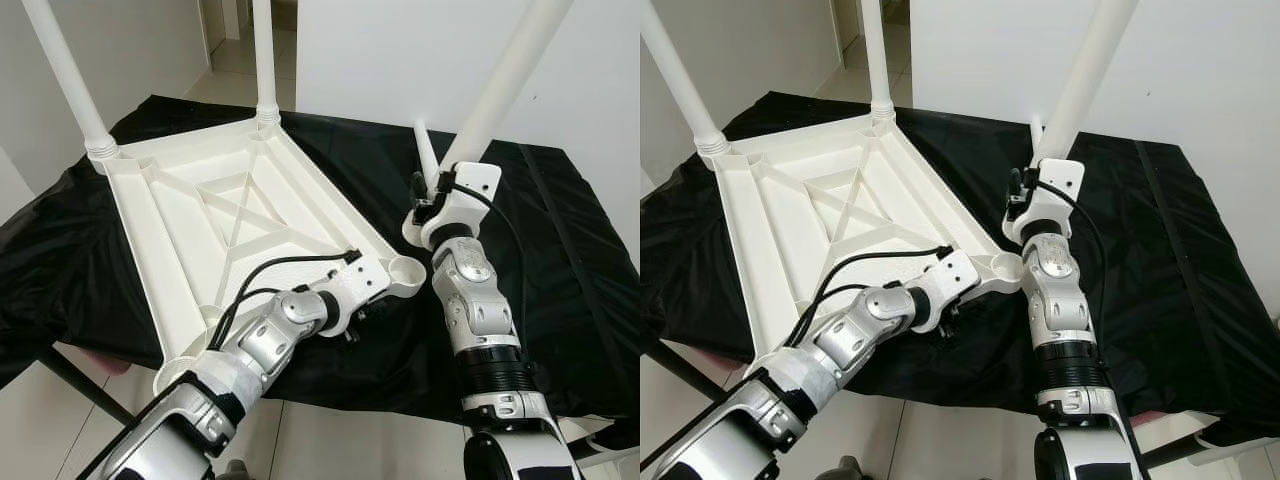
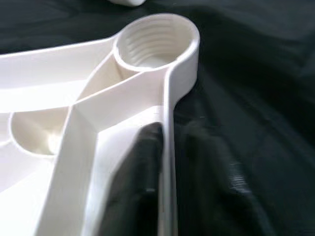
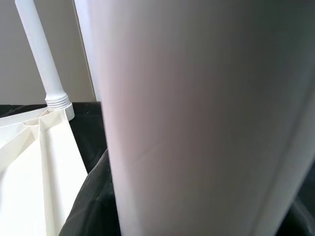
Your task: Building children table
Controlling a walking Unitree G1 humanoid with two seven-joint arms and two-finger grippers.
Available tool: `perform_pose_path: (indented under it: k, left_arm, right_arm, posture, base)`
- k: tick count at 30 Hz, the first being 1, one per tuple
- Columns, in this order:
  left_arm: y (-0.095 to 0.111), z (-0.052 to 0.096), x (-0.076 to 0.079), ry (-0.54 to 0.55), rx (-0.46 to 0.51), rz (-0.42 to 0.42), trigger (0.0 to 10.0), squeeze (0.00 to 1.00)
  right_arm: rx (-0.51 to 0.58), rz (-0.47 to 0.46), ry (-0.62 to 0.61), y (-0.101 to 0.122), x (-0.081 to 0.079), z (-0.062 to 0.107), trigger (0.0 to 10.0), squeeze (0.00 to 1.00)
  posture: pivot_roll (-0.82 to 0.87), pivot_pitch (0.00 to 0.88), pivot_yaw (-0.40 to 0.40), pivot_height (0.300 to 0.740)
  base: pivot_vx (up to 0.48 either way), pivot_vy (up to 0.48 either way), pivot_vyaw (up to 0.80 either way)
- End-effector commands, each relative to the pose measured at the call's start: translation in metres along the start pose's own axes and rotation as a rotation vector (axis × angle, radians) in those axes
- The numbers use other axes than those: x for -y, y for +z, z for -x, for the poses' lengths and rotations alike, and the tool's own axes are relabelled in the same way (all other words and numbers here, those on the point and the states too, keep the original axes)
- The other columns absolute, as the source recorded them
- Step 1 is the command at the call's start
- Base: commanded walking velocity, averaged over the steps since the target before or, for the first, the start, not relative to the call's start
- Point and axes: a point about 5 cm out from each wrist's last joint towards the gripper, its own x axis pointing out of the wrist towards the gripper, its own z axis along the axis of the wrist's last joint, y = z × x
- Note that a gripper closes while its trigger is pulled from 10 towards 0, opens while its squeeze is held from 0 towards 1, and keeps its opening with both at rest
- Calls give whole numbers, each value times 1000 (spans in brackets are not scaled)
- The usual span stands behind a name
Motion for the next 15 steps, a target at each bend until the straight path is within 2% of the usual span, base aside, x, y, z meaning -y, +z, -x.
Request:
perform_pose_path:
  k: [1,3,4,6,8,11,12,13,15]
  left_arm:
    - [-14,0,2,-29,-62,10,4078,0]
    - [-15,0,2,-39,-66,8,4078,0]
    - [-16,1,2,-50,-70,5,3647,0]
    - [-16,1,2,-50,-70,5,3647,0]
    - [-20,3,3,-67,-82,-5,3098,0]
    - [-23,5,3,-75,-87,-11,3216,0]
    - [-27,11,4,-93,-92,-22,2784,0]
    - [-30,15,5,-111,-97,-28,3765,0]
    - [-33,20,7,-132,-100,-39,3569,0]
  right_arm:
    - [6,1,-18,1,4,2,10000,0]
    - [7,1,-21,1,5,2,10000,0]
    - [4,1,-20,0,5,3,10000,0]
    - [4,1,-20,0,5,3,10000,0]
    - [-1,6,-15,-1,5,4,10000,0]
    - [-11,8,1,-3,4,6,10000,0]
    - [-25,16,32,-6,1,8,10000,0]
    - [-42,20,63,-9,-2,10,10000,0]
    - [-49,29,90,-11,-4,12,10000,0]
  posture:
    - [77,35,-2,740]
    - [77,35,-1,740]
    - [78,39,0,740]
    - [78,39,0,740]
    - [79,40,-1,740]
    - [81,42,-1,740]
    - [84,43,-2,740]
    - [86,44,-3,740]
    - [87,44,-5,740]
  base:
    - [0,0,0]
    - [0,0,0]
    - [0,0,0]
    - [0,0,0]
    - [0,0,0]
    - [0,0,0]
    - [0,0,0]
    - [0,0,0]
    - [0,0,0]
